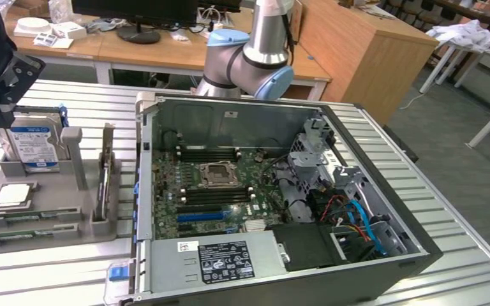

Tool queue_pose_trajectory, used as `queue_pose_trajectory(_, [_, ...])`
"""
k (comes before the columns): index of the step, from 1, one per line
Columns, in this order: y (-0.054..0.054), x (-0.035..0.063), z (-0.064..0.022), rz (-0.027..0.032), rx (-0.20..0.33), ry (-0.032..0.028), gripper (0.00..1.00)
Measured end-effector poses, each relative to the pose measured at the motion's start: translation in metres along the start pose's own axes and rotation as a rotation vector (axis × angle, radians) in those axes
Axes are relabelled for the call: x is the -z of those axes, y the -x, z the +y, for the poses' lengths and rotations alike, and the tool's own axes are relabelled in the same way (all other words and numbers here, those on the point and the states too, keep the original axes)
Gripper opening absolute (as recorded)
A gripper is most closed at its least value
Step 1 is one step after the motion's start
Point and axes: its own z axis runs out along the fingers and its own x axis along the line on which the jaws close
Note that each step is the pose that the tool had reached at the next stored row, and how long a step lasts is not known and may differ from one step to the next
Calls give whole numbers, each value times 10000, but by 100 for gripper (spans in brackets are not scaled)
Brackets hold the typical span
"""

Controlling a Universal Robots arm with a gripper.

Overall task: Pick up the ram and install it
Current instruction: 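Pick up the ram and move it above insertion slot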

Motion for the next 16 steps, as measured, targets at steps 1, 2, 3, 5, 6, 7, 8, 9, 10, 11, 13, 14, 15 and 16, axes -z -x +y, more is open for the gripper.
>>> queue_pose_trajectory(1, [0, 0, 0, 4, 88, 2, 11])
queue_pose_trajectory(2, [-1, -1, 0, 9, 210, 5, 11])
queue_pose_trajectory(3, [-1, -1, 0, 16, 353, 8, 11])
queue_pose_trajectory(5, [-1, -2, 0, 30, 692, 16, 11])
queue_pose_trajectory(6, [-2, -2, 0, 39, 871, 21, 11])
queue_pose_trajectory(7, [-2, -2, 0, 46, 1051, 26, 11])
queue_pose_trajectory(8, [-2, -3, 0, 54, 1230, 30, 11])
queue_pose_trajectory(9, [-2, -3, -1, 62, 1421, 34, 11])
queue_pose_trajectory(10, [-2, -3, -1, 71, 1601, 38, 11])
queue_pose_trajectory(11, [-2, -3, 0, 79, 1780, 43, 11])
queue_pose_trajectory(13, [-2, -4, 0, 95, 2139, 51, 11])
queue_pose_trajectory(14, [-2, -5, 0, 103, 2320, 55, 11])
queue_pose_trajectory(15, [-2, -5, -1, 112, 2515, 59, 11])
queue_pose_trajectory(16, [-2, -6, 0, 121, 2695, 63, 11])
